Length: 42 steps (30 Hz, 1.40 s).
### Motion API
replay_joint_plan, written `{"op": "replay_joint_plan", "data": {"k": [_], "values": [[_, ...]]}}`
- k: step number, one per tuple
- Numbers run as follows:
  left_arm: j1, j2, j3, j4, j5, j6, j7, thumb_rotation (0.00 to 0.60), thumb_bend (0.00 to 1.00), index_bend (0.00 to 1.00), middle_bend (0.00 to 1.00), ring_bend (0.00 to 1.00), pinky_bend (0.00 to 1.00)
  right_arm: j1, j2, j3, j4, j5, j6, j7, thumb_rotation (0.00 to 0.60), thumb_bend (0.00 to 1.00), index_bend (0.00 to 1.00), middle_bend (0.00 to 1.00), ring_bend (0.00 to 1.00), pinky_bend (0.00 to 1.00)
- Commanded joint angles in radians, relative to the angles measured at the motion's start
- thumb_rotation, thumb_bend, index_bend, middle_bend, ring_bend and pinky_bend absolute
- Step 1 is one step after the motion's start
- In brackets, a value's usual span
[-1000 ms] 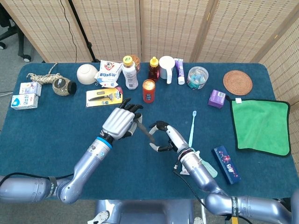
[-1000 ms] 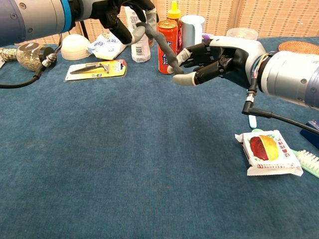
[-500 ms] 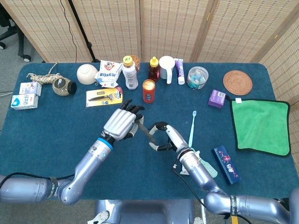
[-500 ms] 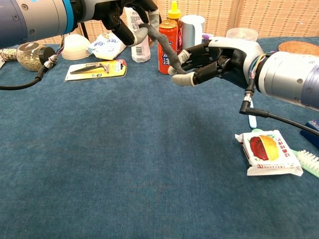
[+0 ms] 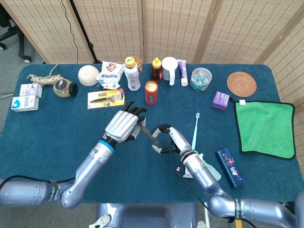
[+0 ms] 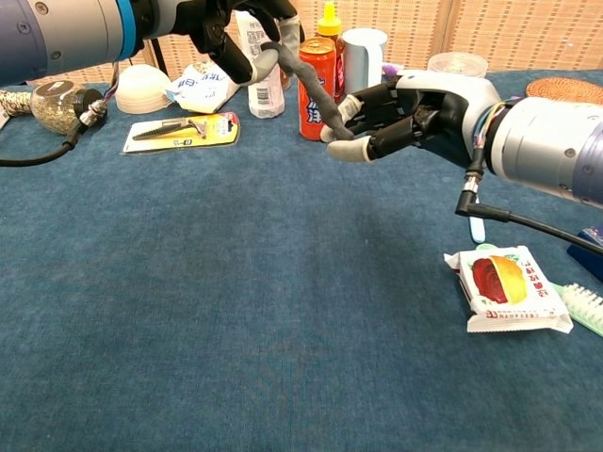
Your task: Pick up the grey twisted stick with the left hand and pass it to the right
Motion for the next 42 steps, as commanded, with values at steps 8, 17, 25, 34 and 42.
{"op": "replay_joint_plan", "data": {"k": [8,17,25,34,42], "values": [[0.004,0.009,0.006,0.000,0.008,-0.002,-0.008,0.600,0.59,0.67,0.22,0.18,0.00,-0.004,0.013,-0.004,-0.005,-0.015,-0.010,0.009,0.600,0.35,0.44,0.29,0.15,0.01],[0.014,0.024,0.013,-0.008,0.023,-0.005,-0.022,0.600,0.59,0.67,0.22,0.18,0.00,-0.010,0.021,-0.009,-0.003,-0.023,-0.018,0.023,0.600,0.35,0.43,0.29,0.15,0.01],[0.019,0.033,0.017,-0.013,0.033,-0.008,-0.029,0.600,0.59,0.67,0.22,0.18,0.00,-0.012,0.025,-0.010,-0.002,-0.033,-0.026,0.036,0.600,0.35,0.45,0.30,0.15,0.01],[0.025,0.039,0.029,-0.024,0.046,-0.009,-0.027,0.600,0.59,0.67,0.22,0.18,0.00,-0.010,0.033,-0.011,-0.004,-0.036,-0.035,0.041,0.600,0.35,0.48,0.31,0.15,0.01],[0.026,0.039,0.034,-0.026,0.050,-0.011,-0.025,0.600,0.59,0.67,0.22,0.18,0.00,-0.005,0.033,-0.013,-0.002,-0.035,-0.043,0.042,0.600,0.37,0.50,0.35,0.18,0.01]]}}
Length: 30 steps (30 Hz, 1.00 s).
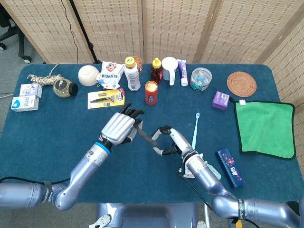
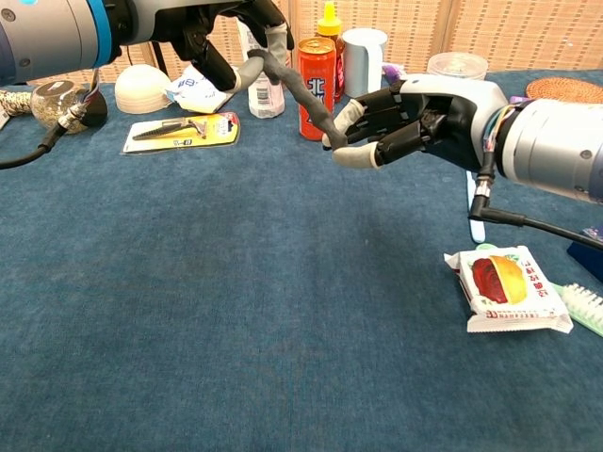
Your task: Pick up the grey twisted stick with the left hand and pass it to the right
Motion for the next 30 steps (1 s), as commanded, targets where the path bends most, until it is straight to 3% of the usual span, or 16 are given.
{"op": "replay_joint_plan", "data": {"k": [1,17,30], "values": [[0.000,0.000,0.001,0.000,0.002,0.000,0.001,0.600,0.59,0.67,0.22,0.18,0.00,0.001,0.000,0.000,0.001,0.001,-0.001,0.000,0.600,0.38,0.51,0.35,0.19,0.02],[0.004,0.004,0.005,-0.006,0.013,0.002,0.001,0.600,0.59,0.66,0.22,0.18,0.00,0.006,0.005,-0.005,-0.002,0.009,-0.008,-0.004,0.600,0.60,0.61,0.45,0.27,0.06],[0.012,0.020,0.005,-0.016,0.019,0.003,-0.005,0.600,0.59,0.66,0.22,0.18,0.00,0.006,0.013,-0.007,-0.009,0.012,-0.007,-0.009,0.600,0.65,0.70,0.53,0.35,0.10]]}}
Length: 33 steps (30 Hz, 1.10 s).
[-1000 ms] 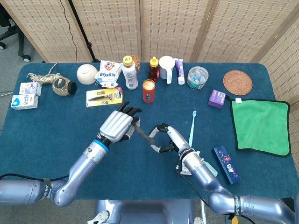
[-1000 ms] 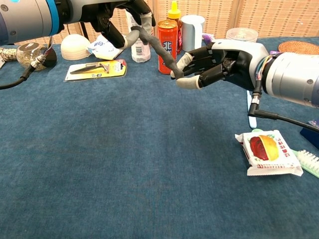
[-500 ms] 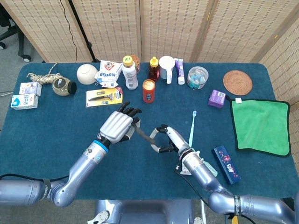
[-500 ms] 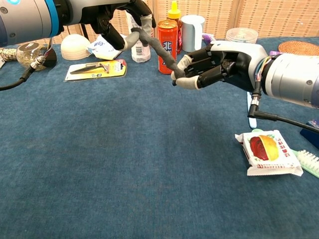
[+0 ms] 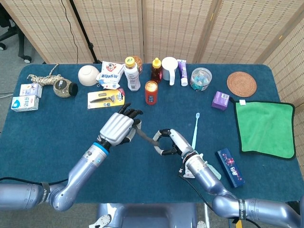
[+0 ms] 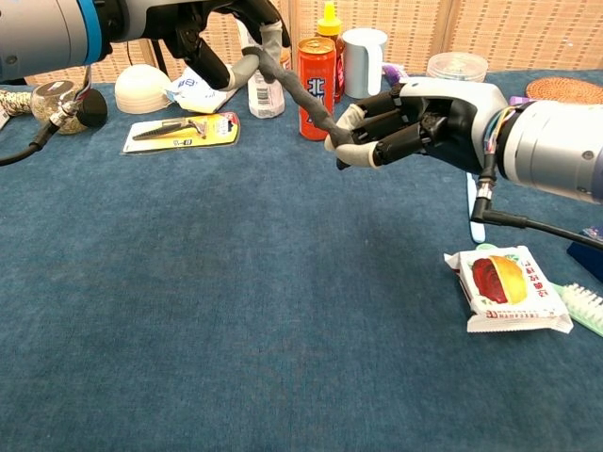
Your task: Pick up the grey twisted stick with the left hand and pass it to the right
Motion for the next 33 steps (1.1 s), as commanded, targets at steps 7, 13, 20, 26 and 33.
{"op": "replay_joint_plan", "data": {"k": [7,13,20,26,33], "values": [[0.003,0.008,-0.005,-0.005,0.003,0.002,-0.007,0.600,0.59,0.66,0.22,0.18,0.00,-0.002,0.007,-0.002,-0.006,0.000,0.002,-0.001,0.600,0.66,0.72,0.55,0.37,0.11],[0.004,0.007,-0.003,-0.006,0.006,0.003,-0.004,0.600,0.59,0.66,0.22,0.18,0.00,-0.002,0.009,-0.003,-0.008,0.001,0.002,-0.001,0.600,0.68,0.73,0.56,0.39,0.12],[0.003,0.004,-0.002,-0.007,0.007,0.003,-0.002,0.600,0.59,0.66,0.22,0.18,0.00,-0.004,0.012,-0.003,-0.012,0.000,0.006,-0.001,0.600,0.68,0.74,0.57,0.40,0.12],[0.004,0.005,-0.005,-0.009,0.008,0.007,-0.003,0.600,0.59,0.66,0.22,0.18,0.00,-0.007,0.016,-0.004,-0.012,0.001,0.008,0.001,0.600,0.69,0.74,0.58,0.40,0.12],[0.013,0.035,-0.015,-0.012,0.003,0.007,-0.017,0.600,0.59,0.66,0.22,0.18,0.00,-0.014,0.024,-0.009,-0.008,0.002,0.011,0.002,0.600,0.69,0.74,0.58,0.41,0.12]]}}
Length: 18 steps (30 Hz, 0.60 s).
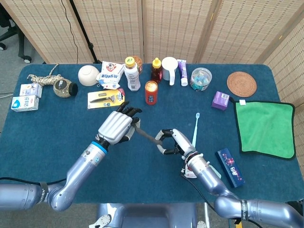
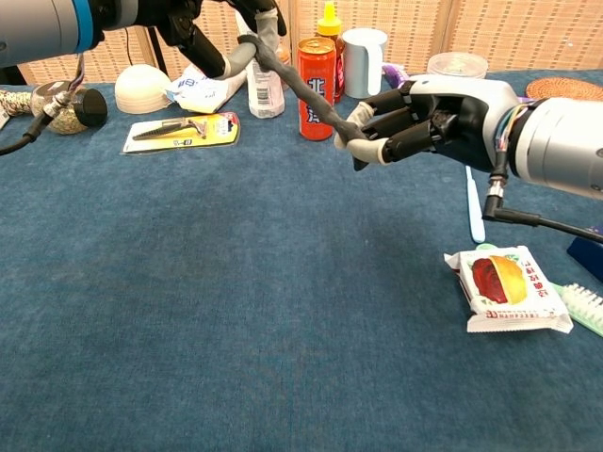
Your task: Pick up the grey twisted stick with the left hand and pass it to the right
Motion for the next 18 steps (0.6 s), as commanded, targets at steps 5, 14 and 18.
{"op": "replay_joint_plan", "data": {"k": [5,14,18], "values": [[0.019,0.043,-0.002,-0.006,0.012,-0.005,-0.028,0.600,0.59,0.66,0.22,0.19,0.00,-0.010,0.013,-0.006,0.001,-0.004,0.001,0.004,0.600,0.70,0.74,0.58,0.41,0.12],[0.035,0.087,-0.014,-0.010,0.023,-0.014,-0.066,0.600,0.59,0.66,0.22,0.19,0.00,-0.021,0.021,-0.011,0.004,-0.012,0.002,0.014,0.600,0.71,0.75,0.59,0.42,0.13],[0.041,0.101,-0.015,-0.013,0.031,-0.015,-0.074,0.600,0.59,0.66,0.22,0.19,0.00,-0.023,0.023,-0.013,0.004,-0.014,0.002,0.015,0.600,0.71,0.75,0.59,0.42,0.13]]}}
